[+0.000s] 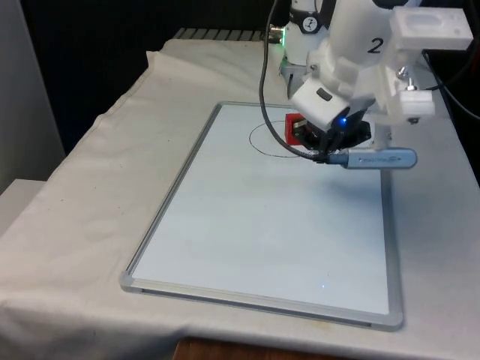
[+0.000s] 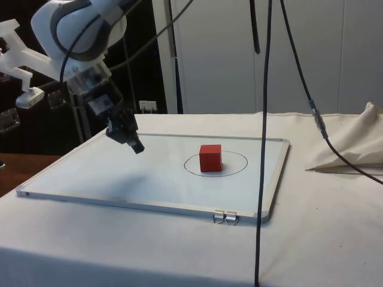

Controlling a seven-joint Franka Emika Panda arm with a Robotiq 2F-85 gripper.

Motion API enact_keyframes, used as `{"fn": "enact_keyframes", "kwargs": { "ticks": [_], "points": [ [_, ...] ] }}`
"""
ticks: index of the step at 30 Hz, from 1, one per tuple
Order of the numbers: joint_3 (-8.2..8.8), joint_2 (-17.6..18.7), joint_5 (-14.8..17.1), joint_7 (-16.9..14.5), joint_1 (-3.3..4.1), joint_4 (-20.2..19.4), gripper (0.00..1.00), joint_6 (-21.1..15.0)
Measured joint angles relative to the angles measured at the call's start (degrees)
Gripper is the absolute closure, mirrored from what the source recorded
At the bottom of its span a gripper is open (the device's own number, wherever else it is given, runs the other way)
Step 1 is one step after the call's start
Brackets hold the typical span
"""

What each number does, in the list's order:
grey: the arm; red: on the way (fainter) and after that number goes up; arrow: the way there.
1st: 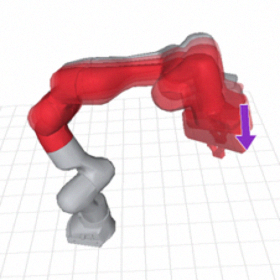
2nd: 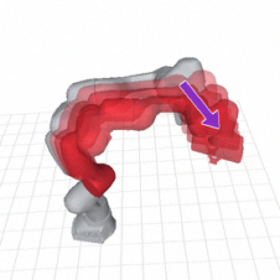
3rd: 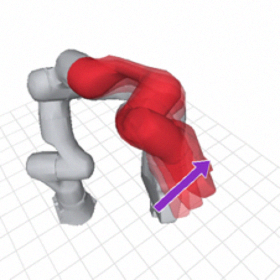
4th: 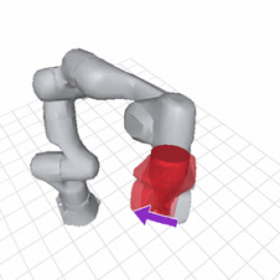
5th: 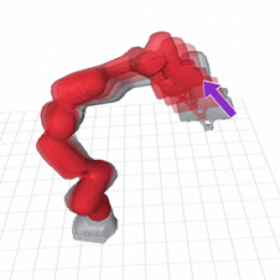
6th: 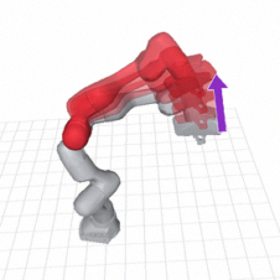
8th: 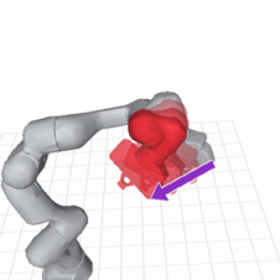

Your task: Push the cube into the marked area.

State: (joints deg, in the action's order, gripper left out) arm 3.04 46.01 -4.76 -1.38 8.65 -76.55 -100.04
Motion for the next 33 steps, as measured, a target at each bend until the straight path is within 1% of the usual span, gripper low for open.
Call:
{"fn": "enact_keyframes", "kwargs": {
  "ticks": [1, 3, 5, 17, 33],
  "points": [
    [-0.17, -0.17, 0.0, 0.69, 0.0, 0.0, 1.0, -0.4],
    [-0.17, -0.17, 0.0, 0.69, 0.0, 0.0, 1.0, -0.4],
    [-0.29, -0.57, 0.0, 1.78, 0.0, 0.0, 1.0, -0.69],
    [-0.52, -2.86, 0.0, 5.27, 0.0, 0.0, 1.0, -0.74],
    [-0.52, -5.21, 0.63, 6.93, -0.06, -0.23, 1.0, -1.03]
  ]
}}
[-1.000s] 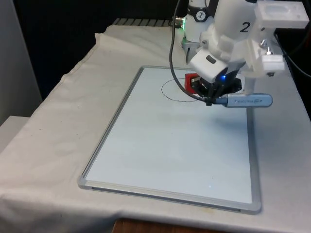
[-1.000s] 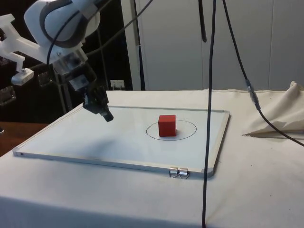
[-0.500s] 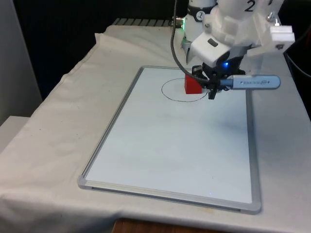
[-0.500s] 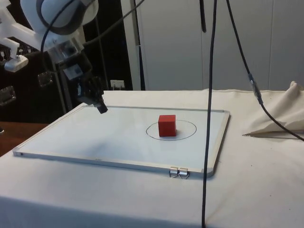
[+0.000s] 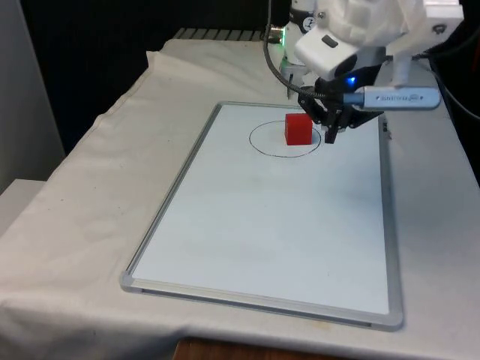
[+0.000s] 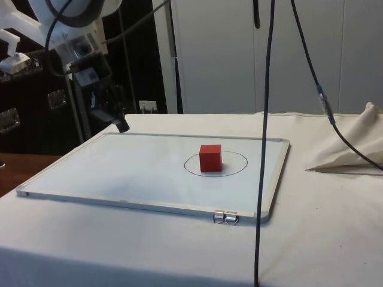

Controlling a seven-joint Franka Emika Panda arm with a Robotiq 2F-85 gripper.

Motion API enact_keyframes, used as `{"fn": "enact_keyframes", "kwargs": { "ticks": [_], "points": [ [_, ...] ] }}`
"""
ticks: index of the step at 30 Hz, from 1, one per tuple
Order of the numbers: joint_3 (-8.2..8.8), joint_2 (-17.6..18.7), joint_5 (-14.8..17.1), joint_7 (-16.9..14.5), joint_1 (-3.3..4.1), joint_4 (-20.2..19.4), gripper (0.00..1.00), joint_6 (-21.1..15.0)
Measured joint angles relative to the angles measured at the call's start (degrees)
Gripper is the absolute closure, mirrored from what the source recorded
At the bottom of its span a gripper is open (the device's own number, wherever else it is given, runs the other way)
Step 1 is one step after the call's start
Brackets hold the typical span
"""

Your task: Push the cube into the marked area.

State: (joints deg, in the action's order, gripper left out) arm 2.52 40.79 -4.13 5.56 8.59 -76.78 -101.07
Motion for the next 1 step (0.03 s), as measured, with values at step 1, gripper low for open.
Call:
{"fn": "enact_keyframes", "kwargs": {
  "ticks": [1],
  "points": [
    [0.0, 0.0, 0.0, 0.0, 0.0, 0.0, 1.0, 0.0]
  ]
}}
